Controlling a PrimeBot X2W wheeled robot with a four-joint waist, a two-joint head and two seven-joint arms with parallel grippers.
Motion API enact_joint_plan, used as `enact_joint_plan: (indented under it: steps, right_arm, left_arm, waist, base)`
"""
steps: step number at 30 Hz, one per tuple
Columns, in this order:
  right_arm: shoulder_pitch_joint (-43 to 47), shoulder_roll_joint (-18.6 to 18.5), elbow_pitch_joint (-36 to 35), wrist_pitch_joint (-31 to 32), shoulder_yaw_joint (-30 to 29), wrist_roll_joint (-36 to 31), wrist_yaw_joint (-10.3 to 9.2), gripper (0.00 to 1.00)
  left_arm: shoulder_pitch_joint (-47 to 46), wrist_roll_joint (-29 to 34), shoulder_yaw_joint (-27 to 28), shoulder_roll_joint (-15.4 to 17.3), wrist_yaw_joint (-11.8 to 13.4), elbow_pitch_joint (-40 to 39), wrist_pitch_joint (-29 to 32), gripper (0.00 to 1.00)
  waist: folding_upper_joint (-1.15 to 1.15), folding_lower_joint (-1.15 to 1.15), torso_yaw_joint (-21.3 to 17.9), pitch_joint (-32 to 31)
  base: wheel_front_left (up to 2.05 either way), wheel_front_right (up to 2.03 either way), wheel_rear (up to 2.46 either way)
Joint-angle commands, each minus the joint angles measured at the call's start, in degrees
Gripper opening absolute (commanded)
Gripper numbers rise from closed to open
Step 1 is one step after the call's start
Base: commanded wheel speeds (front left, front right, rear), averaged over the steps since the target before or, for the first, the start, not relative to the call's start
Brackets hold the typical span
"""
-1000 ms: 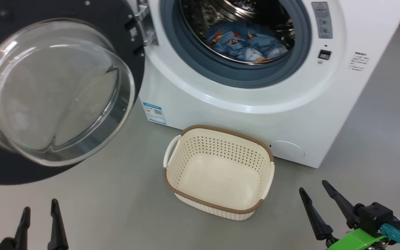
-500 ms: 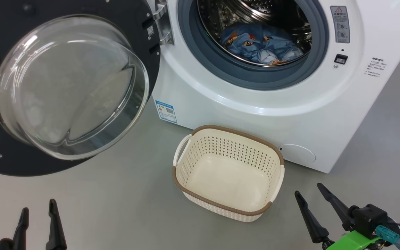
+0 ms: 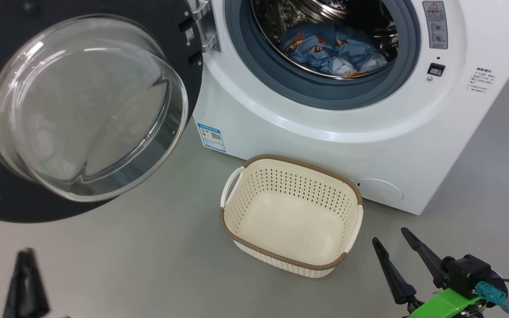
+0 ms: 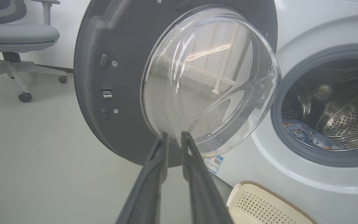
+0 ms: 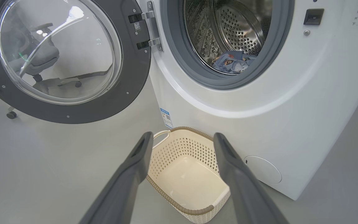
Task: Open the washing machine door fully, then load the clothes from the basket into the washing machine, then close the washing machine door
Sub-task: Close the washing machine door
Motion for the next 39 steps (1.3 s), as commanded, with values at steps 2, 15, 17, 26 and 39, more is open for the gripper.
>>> enact_joint_plan:
  steps: [2, 15, 17, 26, 39]
  right_arm:
    - [-1.77, -0.45, -1.29, -0.28, 1.47, 0.16, 0.07, 1.0]
    - [-4.05, -0.39, -1.26, -0.28, 2.39, -0.24, 0.07, 1.0]
    - [-4.49, -0.28, -1.18, -0.28, 2.64, -0.29, 0.07, 1.0]
    - [-5.69, -0.45, -1.26, -0.28, 2.98, -0.53, 0.07, 1.0]
    - [-7.22, -1.68, -1.02, -0.28, 3.65, -1.0, 0.07, 1.0]
  left_arm:
    - [-4.45, -1.93, 4.05, 1.05, -0.14, -3.6, -0.37, 0.0]
    - [-20.16, -22.41, 15.14, 16.49, -0.14, -4.62, -0.37, 0.0]
    - [-22.95, -26.64, 16.5, 19.77, -0.14, -2.42, -0.37, 0.0]
    - [-36.85, -47.55, 14.81, 35.6, -0.14, 18.52, 4.68, 0.0]
    - [-48.59, -56.43, 5.73, 44.39, -0.14, 37.33, 23.23, 0.0]
  waist:
    - [0.0, 0.0, -0.4, 0.99]
    - [0.0, 0.0, -2.59, 4.67]
    - [0.0, 0.0, -3.1, 5.33]
    - [0.0, 0.0, -4.59, 7.99]
    - [0.0, 0.0, -3.55, 12.01]
  base:
    - [0.0, 0.0, 0.0]
    - [0.0, 0.0, 0.0]
    - [0.0, 0.0, 0.0]
    - [0.0, 0.0, 0.0]
    - [0.0, 0.0, 0.0]
